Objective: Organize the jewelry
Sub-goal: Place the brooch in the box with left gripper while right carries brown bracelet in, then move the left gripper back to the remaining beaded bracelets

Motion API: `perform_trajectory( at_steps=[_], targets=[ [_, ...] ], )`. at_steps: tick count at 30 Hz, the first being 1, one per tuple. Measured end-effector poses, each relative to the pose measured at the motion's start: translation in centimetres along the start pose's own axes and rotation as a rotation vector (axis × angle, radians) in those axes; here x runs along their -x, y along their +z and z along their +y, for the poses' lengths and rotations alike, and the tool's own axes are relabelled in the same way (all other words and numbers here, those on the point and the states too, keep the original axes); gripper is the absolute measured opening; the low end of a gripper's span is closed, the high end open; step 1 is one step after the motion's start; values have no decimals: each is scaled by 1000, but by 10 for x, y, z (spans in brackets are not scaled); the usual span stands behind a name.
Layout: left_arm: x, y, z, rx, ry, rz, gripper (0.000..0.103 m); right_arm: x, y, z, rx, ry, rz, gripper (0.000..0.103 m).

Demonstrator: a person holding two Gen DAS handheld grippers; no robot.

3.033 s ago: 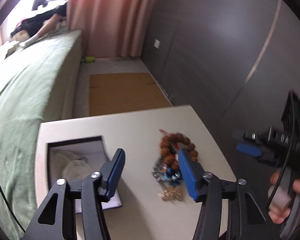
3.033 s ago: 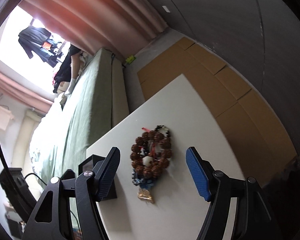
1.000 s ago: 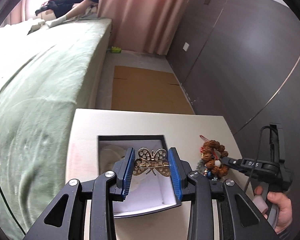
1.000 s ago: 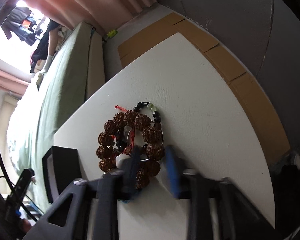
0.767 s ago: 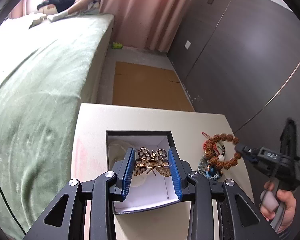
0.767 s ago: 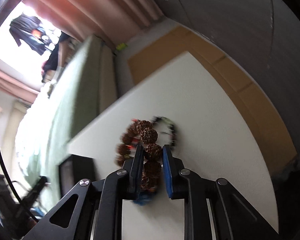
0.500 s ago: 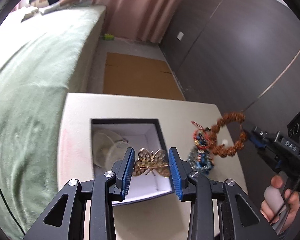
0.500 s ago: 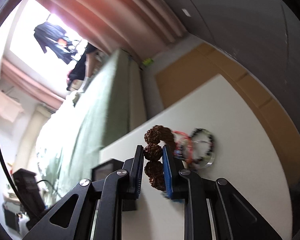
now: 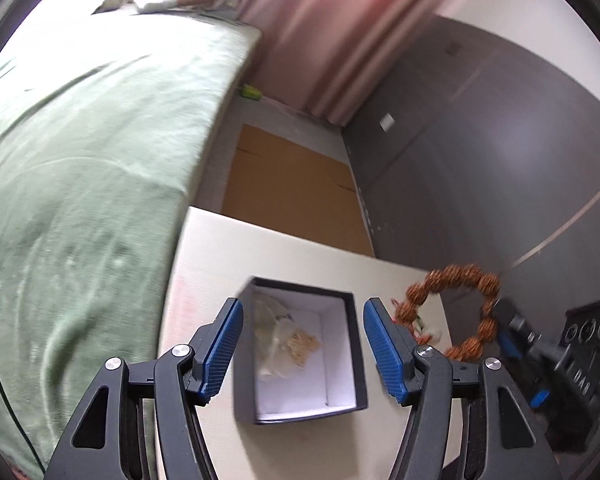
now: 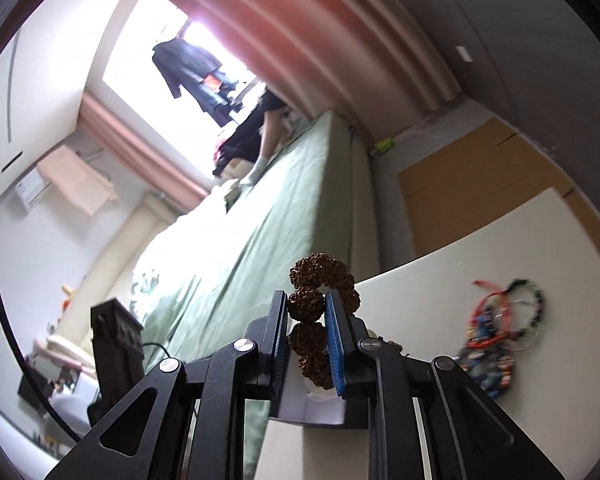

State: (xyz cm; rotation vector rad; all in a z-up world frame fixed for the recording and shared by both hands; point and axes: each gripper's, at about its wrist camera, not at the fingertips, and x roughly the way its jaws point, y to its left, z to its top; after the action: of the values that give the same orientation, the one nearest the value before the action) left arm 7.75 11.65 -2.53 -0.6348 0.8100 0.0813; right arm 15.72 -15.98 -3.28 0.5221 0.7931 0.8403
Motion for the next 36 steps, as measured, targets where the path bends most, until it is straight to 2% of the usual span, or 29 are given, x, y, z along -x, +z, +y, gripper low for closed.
perform_trajectory(
  at_steps=[8,10,11,12,14,16,20,29,36],
  targets=[
    [21,10,22,54,11,-53,64,-47,-16,18,28,57,99,20],
    [21,10,25,64,11,-53,64,-58,-21,17,27,28,134,21],
    [22,10,26,65,11,-53,64,-68,-24,16,38,-24,169,24],
    [22,10,26,63,12,-53,64,-76,-26,15,44,-67,200,32],
    [22,9,23,52,16,-52,63,-81,-29,9,32,-100,228,34],
    [21,9,22,46,18,-50,64,-73,-24,7,36,-105,207,35],
    [17,7,18,35,24,-40,63,-45,-16,-2,23,-126,137,52],
    [-1,-4,-10,-36,27,-12,64,10,5,-43,-75,-216,47,52],
    [-20,-17,-45,-113,12,21,64,34,16,-71,-143,-271,41,52]
  ],
)
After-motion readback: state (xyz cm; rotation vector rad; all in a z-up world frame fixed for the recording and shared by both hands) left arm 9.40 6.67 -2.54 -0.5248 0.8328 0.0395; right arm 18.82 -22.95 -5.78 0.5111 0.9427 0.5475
